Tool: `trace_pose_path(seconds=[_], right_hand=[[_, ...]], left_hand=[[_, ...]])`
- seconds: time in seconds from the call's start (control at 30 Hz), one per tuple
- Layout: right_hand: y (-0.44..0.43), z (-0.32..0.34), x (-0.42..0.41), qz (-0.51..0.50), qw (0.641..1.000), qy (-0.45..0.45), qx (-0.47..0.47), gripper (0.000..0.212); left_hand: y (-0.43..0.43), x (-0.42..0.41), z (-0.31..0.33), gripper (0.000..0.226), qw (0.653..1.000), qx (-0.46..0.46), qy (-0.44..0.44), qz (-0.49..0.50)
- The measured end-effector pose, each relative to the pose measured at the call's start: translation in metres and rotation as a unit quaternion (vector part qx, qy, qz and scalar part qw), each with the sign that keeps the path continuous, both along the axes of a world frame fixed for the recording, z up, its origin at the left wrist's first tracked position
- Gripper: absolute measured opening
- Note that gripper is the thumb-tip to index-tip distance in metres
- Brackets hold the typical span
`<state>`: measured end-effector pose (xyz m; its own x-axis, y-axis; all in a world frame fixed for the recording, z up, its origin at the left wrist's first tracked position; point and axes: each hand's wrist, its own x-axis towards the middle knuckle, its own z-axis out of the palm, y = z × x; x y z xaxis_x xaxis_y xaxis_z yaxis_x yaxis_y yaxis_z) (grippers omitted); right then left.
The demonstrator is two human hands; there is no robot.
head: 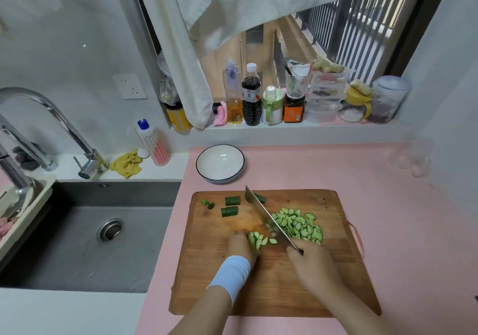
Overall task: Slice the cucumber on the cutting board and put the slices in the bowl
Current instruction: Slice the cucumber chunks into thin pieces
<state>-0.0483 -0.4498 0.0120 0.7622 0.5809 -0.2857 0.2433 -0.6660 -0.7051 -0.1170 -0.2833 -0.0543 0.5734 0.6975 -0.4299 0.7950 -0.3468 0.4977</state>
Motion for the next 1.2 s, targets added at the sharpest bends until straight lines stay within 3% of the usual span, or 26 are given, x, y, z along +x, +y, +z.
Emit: trace_pose_path(seconds=[0.13, 0.23, 0.47, 0.57, 0.8, 1.07, 1.2], right_hand=[[-0.003, 0.003, -0.005, -0.016, 1.000, -0.012, -0.005, 0.024], [0.002, 0.001, -0.013, -0.011, 1.000, 0.016, 0.001, 0.030], [0.027, -0.017, -0.058, 0.013, 0.997, 0.068, -0.013, 0.023], [0.022, -0.023, -0.065, -0.010, 0.998, 0.062, -0.020, 0.028], [0.005, -0.019, -0.031, -0.084, 0.995, 0.048, -0.034, 0.028], [0.013, -0.011, -0.008, -0.063, 0.996, 0.067, -0.015, 0.035], [0.024, -0.011, -0.007, -0.047, 0.996, 0.076, -0.004, 0.036]], left_hand=[[-0.005, 0.018, 0.000, 0.043, 0.991, -0.097, -0.087, 0.041], [0.012, 0.004, 0.000, 0.036, 0.986, -0.056, -0.122, 0.094], [0.048, -0.044, -0.012, 0.029, 0.959, -0.022, -0.185, 0.215], [0.044, -0.046, -0.015, 0.022, 0.973, -0.007, -0.154, 0.173], [0.029, -0.026, -0.014, 0.033, 0.991, 0.023, -0.117, 0.062], [0.069, 0.001, -0.009, 0.042, 0.982, 0.171, -0.075, 0.026], [0.086, 0.012, -0.018, 0.043, 0.982, 0.181, -0.048, -0.008]])
